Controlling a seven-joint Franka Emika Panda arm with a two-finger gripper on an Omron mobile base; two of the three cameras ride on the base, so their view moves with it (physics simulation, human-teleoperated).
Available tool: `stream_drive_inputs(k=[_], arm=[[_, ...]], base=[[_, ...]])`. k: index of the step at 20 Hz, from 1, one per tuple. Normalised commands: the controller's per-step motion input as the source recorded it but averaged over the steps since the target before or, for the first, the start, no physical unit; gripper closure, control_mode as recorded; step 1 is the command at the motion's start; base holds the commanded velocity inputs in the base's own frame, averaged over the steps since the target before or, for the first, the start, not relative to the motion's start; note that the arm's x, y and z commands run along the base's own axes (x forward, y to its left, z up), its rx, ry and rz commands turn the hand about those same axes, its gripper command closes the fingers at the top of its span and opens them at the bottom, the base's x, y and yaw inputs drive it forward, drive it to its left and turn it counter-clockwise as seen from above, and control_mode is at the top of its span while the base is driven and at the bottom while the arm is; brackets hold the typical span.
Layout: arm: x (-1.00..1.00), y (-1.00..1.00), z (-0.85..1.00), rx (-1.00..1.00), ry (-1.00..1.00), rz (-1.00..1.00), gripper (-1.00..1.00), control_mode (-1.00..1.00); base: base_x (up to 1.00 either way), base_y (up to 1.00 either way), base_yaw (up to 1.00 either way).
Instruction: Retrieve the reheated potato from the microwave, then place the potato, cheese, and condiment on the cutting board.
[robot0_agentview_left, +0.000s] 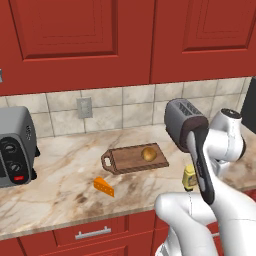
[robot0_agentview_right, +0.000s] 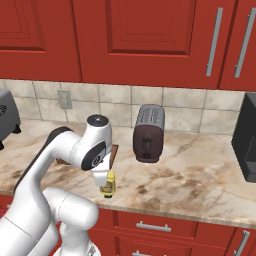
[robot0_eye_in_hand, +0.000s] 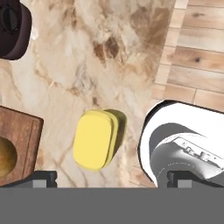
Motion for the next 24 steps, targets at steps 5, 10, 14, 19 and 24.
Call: stream_drive_inputs(k=[5, 10, 14, 19, 24], arm=[[0.22, 0.00, -0.07, 0.00, 0.01, 0.00, -1.00, -1.00], [0.23, 0.00, -0.10, 0.00, 0.01, 0.00, -1.00, -1.00], [0.09, 0.00, -0.17, 0.00, 0.06, 0.00, -1.00, -1.00], [0.00, 0.00, -0.20, 0.00, 0.08, -0.01, -1.00, -1.00], [0.00, 0.00, -0.21, 0.00, 0.06, -0.02, -1.00, -1.00]], base=[[0.00, 0.00, 0.00], [0.00, 0.00, 0.00], [0.00, 0.00, 0.00], [0.00, 0.00, 0.00], [0.00, 0.00, 0.00]])
